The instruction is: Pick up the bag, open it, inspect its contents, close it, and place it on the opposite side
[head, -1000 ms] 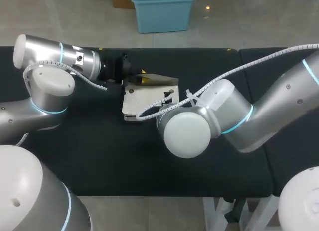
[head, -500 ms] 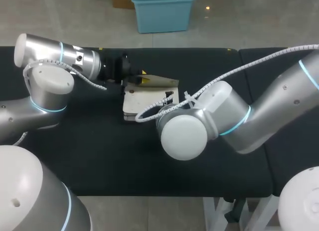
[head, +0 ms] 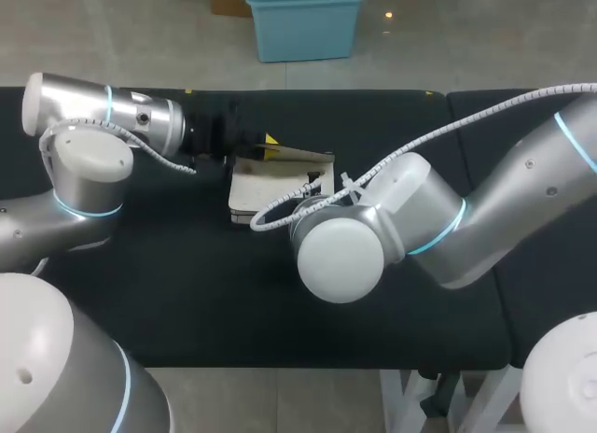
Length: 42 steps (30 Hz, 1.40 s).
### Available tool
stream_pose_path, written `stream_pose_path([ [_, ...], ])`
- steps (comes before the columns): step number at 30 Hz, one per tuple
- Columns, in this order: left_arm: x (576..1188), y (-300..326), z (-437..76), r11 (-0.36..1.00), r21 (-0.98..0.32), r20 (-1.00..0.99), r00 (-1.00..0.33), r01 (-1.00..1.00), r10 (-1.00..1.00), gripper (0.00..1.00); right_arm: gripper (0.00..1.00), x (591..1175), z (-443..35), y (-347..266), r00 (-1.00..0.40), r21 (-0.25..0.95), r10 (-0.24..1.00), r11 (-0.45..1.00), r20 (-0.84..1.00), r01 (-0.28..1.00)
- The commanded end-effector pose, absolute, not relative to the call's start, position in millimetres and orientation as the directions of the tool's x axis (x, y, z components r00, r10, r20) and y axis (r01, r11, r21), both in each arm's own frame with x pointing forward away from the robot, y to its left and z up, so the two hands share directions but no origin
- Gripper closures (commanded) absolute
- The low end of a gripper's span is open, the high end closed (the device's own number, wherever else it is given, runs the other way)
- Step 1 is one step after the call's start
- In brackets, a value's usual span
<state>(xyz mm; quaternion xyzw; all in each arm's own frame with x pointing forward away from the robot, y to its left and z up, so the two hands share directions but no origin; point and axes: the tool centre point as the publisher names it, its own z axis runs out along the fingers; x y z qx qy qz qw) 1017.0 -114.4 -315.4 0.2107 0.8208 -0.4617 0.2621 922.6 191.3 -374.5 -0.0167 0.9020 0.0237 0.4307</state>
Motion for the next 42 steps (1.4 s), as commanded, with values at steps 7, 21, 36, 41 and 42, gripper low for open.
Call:
stream_pose_path([
  [7,988,-114,-325,0.470,-0.580,-0.679,-0.714,0.665,0.172,1.00,1.00,922,-380,191,-0.561,0.034,-0.004,0.998,-0.828,-0.058],
  [21,989,-107,-326,0.485,-0.591,-0.676,-0.724,0.644,0.137,0.54,1.00,922,-380,191,-0.561,0.034,-0.004,0.998,-0.828,-0.058],
  [36,1003,-99,-308,0.496,-0.599,-0.674,-0.730,0.629,0.111,0.64,1.00,922,-380,191,-0.561,0.034,-0.004,0.998,-0.828,-0.058],
  [41,1008,-97,-307,0.495,-0.619,-0.657,-0.747,0.609,0.098,0.67,1.00,922,-380,191,-0.561,0.034,-0.004,0.998,-0.828,-0.058],
  [42,1009,-97,-306,0.495,-0.621,-0.656,-0.749,0.607,0.095,0.71,1.00,922,-380,191,-0.561,0.034,-0.004,0.998,-0.828,-0.058],
])
